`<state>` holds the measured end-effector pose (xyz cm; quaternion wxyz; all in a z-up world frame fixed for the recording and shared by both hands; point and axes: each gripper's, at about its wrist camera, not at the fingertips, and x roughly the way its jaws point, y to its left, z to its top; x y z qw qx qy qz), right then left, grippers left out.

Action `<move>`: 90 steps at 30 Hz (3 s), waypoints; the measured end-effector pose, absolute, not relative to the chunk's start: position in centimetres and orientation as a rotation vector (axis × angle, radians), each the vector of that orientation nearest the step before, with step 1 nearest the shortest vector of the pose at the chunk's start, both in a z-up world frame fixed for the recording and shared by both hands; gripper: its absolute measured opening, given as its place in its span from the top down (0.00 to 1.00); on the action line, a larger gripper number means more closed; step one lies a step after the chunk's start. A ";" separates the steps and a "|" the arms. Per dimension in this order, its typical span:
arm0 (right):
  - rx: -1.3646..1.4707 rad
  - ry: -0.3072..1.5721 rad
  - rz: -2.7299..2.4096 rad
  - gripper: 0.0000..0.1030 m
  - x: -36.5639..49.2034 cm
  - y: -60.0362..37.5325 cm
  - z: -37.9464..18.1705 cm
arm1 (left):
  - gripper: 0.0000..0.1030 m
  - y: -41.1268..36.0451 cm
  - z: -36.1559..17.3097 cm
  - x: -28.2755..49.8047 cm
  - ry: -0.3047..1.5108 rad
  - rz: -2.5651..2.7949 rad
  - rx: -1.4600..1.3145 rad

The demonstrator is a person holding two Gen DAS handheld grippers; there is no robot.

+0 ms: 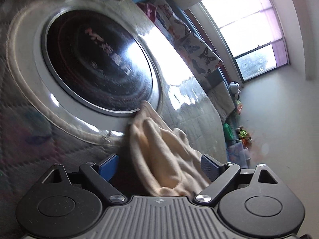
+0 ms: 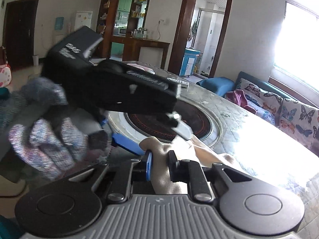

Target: Fold clothes

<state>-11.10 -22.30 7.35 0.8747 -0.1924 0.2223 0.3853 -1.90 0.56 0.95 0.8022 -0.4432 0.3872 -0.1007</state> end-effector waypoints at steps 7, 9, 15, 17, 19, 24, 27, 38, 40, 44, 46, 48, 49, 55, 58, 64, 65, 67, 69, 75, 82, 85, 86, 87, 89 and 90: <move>-0.372 0.454 0.835 0.86 -12.3 -23.6 7.1 | 0.50 0.6 -0.9 -1.9 0.852 -0.232 -1.053; -0.364 0.451 0.843 0.86 -12.7 -24.0 7.0 | 0.68 0.8 -1.7 -2.0 0.863 -0.226 -1.088; -0.288 0.485 0.858 0.83 -12.4 -25.5 7.1 | 0.83 1.4 -2.4 -2.5 0.858 -0.221 -1.100; -0.244 0.501 0.838 0.81 -12.1 -26.6 7.3 | 0.83 1.4 -2.2 -2.5 0.858 -0.221 -1.077; -0.205 0.516 0.793 0.81 -11.8 -28.1 7.5 | 0.83 1.3 -1.9 -2.5 0.858 -0.223 -1.055; -0.152 0.542 0.595 0.81 -9.8 -32.7 7.7 | 0.83 0.7 -1.1 -2.7 0.849 -0.222 -0.975; -0.126 0.572 0.472 0.76 -7.9 -35.6 7.3 | 0.83 0.3 -0.7 -2.9 0.847 -0.217 -0.945; 0.051 0.658 0.334 0.60 -2.5 -41.9 4.2 | 0.83 -1.3 0.1 -2.6 0.846 -0.205 -0.871; 0.097 0.679 0.337 0.60 -2.2 -42.3 3.7 | 0.83 -1.6 0.1 -2.6 0.845 -0.204 -0.860; 0.144 0.674 0.352 0.64 -2.2 -42.6 3.4 | 0.83 -1.6 0.2 -2.9 0.843 -0.205 -0.851; 0.142 0.673 0.356 0.74 -2.3 -42.4 3.4 | 0.83 -1.7 0.3 -2.9 0.841 -0.203 -0.837; 0.152 0.669 0.368 0.85 -2.5 -42.3 3.5 | 0.83 -2.0 0.6 -2.8 0.839 -0.200 -0.816; 0.155 0.662 0.371 0.90 -2.6 -42.2 3.6 | 0.83 -2.1 0.7 -2.8 0.838 -0.198 -0.806; 0.143 0.578 0.352 0.91 -4.7 -42.5 5.4 | 0.84 -3.5 2.2 -2.3 0.807 -0.239 -0.739; 0.127 0.540 0.331 0.91 -5.8 -43.1 6.5 | 0.84 -5.1 3.2 -2.0 0.794 -0.284 -0.707; 0.096 0.494 0.240 0.91 -7.4 -46.1 8.3 | 0.84 -9.6 4.6 -1.0 0.790 -0.384 -0.646; 0.091 0.489 0.220 0.91 -7.6 -46.8 8.6 | 0.84 -10.6 4.7 -0.6 0.794 -0.399 -0.640; 0.081 0.480 0.178 0.91 -7.9 -48.3 9.2 | 0.84 -12.6 4.8 0.1 0.803 -0.430 -0.628; 0.068 0.477 0.139 0.91 -8.0 -49.9 9.7 | 0.84 -14.5 5.0 0.7 0.811 -0.460 -0.616; 0.023 0.477 0.036 0.91 -7.8 -53.8 10.6 | 0.84 -20.2 5.2 2.6 0.841 -0.545 -0.581; -0.006 0.540 -0.049 0.91 -6.5 -56.5 8.5 | 0.84 -24.2 2.5 3.6 0.937 -0.575 -0.526; 0.015 0.596 -0.073 0.91 -6.0 -57.3 6.0 | 0.84 -24.3 1.3 3.6 0.971 -0.565 -0.511; 0.021 0.610 -0.084 0.91 -6.0 -57.6 5.3 | 0.84 -24.3 1.0 3.7 0.981 -0.562 -0.507; 0.022 0.617 -0.101 0.91 -5.9 -57.9 4.8 | 0.84 -24.2 0.9 3.7 0.985 -0.559 -0.504; 0.042 0.625 -0.116 0.91 -6.0 -58.6 4.3 | 0.84 -23.9 0.7 3.7 0.989 -0.566 -0.511; 0.056 0.626 -0.120 0.91 -6.1 -58.9 4.2 | 0.84 -23.9 0.7 3.7 0.990 -0.566 -0.508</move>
